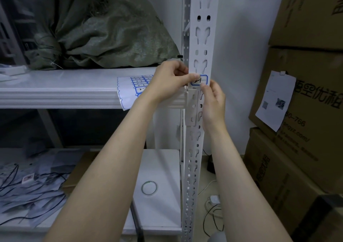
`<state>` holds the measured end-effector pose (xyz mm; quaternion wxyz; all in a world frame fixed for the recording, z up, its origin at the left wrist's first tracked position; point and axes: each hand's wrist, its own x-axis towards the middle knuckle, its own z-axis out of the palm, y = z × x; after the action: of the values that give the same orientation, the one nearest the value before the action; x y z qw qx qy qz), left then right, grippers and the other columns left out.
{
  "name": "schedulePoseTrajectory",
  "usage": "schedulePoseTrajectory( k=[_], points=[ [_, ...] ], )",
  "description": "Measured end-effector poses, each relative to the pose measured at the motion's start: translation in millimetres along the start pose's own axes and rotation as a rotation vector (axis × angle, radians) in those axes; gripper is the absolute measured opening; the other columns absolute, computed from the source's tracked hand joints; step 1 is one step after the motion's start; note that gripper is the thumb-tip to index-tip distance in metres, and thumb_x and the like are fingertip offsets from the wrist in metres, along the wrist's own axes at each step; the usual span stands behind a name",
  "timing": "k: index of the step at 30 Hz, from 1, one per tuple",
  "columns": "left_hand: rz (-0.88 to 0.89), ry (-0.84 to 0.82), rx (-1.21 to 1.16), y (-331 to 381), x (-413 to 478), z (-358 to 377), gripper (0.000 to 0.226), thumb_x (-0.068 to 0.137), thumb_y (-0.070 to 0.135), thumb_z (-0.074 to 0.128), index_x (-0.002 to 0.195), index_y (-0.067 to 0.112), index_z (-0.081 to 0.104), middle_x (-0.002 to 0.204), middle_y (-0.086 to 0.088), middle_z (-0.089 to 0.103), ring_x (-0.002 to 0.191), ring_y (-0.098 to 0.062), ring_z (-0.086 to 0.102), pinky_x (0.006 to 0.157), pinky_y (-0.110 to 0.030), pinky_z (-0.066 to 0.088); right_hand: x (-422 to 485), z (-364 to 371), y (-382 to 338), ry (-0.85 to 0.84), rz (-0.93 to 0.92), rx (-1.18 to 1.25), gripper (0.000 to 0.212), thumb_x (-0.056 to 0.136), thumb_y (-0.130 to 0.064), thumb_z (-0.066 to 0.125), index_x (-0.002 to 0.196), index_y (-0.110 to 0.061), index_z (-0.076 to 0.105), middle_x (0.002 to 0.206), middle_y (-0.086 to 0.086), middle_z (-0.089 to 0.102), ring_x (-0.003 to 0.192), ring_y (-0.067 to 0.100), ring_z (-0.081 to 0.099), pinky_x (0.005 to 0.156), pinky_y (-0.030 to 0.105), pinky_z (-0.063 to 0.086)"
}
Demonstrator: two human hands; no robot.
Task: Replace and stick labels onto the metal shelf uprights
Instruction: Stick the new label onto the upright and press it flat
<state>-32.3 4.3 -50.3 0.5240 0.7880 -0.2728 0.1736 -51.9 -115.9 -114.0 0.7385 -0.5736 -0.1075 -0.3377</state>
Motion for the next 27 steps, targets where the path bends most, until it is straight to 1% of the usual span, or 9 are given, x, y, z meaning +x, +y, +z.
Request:
schedulePoseTrajectory(
  k=[4,6,10,12,16,19,23,25,27],
  points=[
    [0.010,-0.002,-0.005,0,0,1,0.032,0.082,0.024,0.077,0.097,-0.002,0.067,0.088,-0.012,0.075,0.081,-0.019,0.071,0.083,-0.040,0.058,-1,1,-1,0.020,0.002,-0.033,0.018,0.086,-0.018,0.062,0.102,-0.010,0.066,0.099,0.004,0.070,0.092,0.014,0.066,0.083,0.028,0.053],
    [0.017,-0.005,-0.007,0,-1,1,0.032,0.082,0.023,0.076,0.098,-0.002,0.067,0.088,-0.011,0.075,0.081,-0.018,0.072,0.083,-0.038,0.058,-1,3,-2,0.025,0.007,-0.027,0.020,0.085,-0.022,0.064,0.101,-0.011,0.066,0.099,0.005,0.071,0.093,0.015,0.066,0.084,0.029,0.054],
    [0.021,-0.040,-0.006,-4,1,-3,0.031,0.084,0.023,0.074,0.103,0.000,0.067,0.096,-0.013,0.074,0.089,-0.021,0.071,0.087,-0.040,0.057,-2,4,-2,0.024,-0.013,-0.035,0.019,0.078,-0.018,0.070,0.096,-0.015,0.066,0.090,0.001,0.070,0.081,0.008,0.063,0.074,0.025,0.053],
    [0.037,-0.065,0.003,-6,1,-5,0.032,0.082,0.020,0.076,0.106,0.001,0.067,0.099,-0.011,0.074,0.092,-0.021,0.071,0.089,-0.040,0.056,-2,4,-3,0.026,-0.006,-0.020,0.019,0.080,-0.014,0.066,0.099,-0.012,0.065,0.092,0.001,0.070,0.083,0.007,0.064,0.075,0.022,0.052],
    [0.061,-0.087,0.011,-6,1,-9,0.035,0.080,0.012,0.078,0.109,-0.003,0.065,0.101,-0.015,0.073,0.091,-0.021,0.071,0.085,-0.028,0.057,-1,3,-2,0.030,0.019,0.036,0.022,0.087,-0.006,0.052,0.106,-0.003,0.064,0.098,0.002,0.070,0.089,0.003,0.065,0.080,0.017,0.050],
    [0.061,-0.093,0.021,-6,1,-10,0.036,0.078,0.009,0.080,0.109,-0.003,0.064,0.100,-0.017,0.072,0.088,-0.018,0.070,0.081,-0.023,0.057,-1,4,-2,0.036,0.039,0.039,0.024,0.087,-0.011,0.050,0.106,-0.004,0.064,0.100,0.004,0.071,0.093,0.008,0.065,0.084,0.023,0.051],
    [0.073,-0.064,0.047,-6,0,-8,0.034,0.078,0.011,0.080,0.106,-0.001,0.064,0.094,-0.011,0.071,0.083,-0.015,0.070,0.078,-0.020,0.056,3,5,1,0.087,0.057,0.038,0.027,0.094,-0.021,0.050,0.105,-0.001,0.064,0.104,0.013,0.069,0.099,0.021,0.064,0.091,0.037,0.049],
    [0.092,-0.051,0.053,-6,0,-6,0.034,0.080,0.010,0.078,0.107,-0.003,0.064,0.096,-0.014,0.072,0.084,-0.019,0.071,0.079,-0.023,0.057,5,6,4,0.092,0.058,0.018,0.033,0.094,-0.032,0.051,0.102,-0.004,0.065,0.103,0.015,0.069,0.103,0.028,0.064,0.094,0.043,0.048],
    [0.110,-0.041,0.064,-7,0,-4,0.033,0.081,0.009,0.077,0.109,-0.005,0.064,0.098,-0.017,0.072,0.087,-0.024,0.072,0.081,-0.030,0.058,6,6,6,0.083,0.033,-0.043,0.038,0.091,-0.040,0.051,0.100,-0.006,0.067,0.100,0.012,0.070,0.102,0.029,0.064,0.094,0.046,0.049]
  ],
)
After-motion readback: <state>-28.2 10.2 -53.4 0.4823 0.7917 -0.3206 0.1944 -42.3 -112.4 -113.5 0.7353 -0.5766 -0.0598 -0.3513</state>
